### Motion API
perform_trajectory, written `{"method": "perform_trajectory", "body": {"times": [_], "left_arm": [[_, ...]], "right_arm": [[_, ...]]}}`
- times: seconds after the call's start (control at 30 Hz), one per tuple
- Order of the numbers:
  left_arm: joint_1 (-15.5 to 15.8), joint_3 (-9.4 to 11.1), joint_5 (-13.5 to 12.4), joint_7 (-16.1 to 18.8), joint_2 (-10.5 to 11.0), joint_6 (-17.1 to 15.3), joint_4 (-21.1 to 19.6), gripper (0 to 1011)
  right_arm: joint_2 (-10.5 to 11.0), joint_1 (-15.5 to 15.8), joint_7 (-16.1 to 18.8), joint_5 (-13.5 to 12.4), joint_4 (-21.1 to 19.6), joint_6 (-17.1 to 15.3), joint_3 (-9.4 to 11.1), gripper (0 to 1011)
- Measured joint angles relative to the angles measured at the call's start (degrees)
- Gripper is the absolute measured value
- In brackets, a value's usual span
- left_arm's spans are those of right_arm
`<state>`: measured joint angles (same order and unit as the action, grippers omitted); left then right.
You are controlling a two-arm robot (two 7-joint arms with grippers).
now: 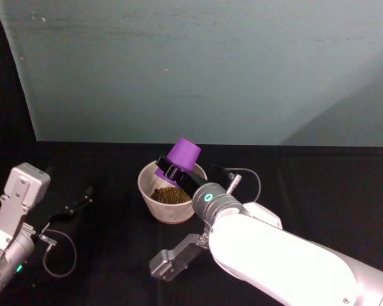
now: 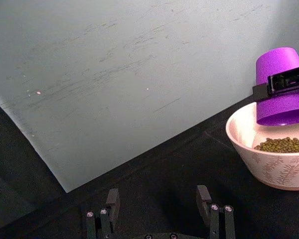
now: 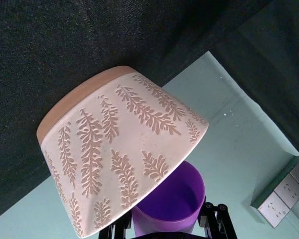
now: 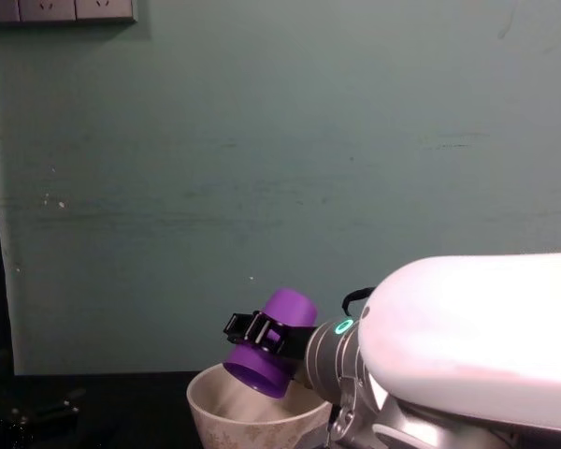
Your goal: Pick up the cup and pour the mung beans from the cup into the bowl.
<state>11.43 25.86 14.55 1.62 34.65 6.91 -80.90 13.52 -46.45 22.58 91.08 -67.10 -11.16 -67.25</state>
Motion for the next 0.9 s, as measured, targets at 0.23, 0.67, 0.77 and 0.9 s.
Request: {"method": "perform_trajectory", "body": {"times": [0.23,0.67,0.77,0.9], "left_arm": [[0.00,0.00,0.00,0.00,0.00,0.00,0.00,1011],[0.00,0.00,0.00,0.00,0.00,0.00,0.00,1011],[0.00,0.00,0.00,0.00,0.00,0.00,0.00,1012],[0.00,0.00,0.00,0.00,0.00,0.00,0.00,1011]], "right_arm": [[-0.11,0.18,0.15,0.52,0.06,0.12,0.22,724],[-0.04,1.07,0.02,-0.67,-0.62,-0.69,2.54,723],[0.01,2.09,0.10,-4.51,-1.55,-1.76,6.14,724],[-0.16,3.49,0.58,-10.09,-2.79,-3.16,10.94,724]]}}
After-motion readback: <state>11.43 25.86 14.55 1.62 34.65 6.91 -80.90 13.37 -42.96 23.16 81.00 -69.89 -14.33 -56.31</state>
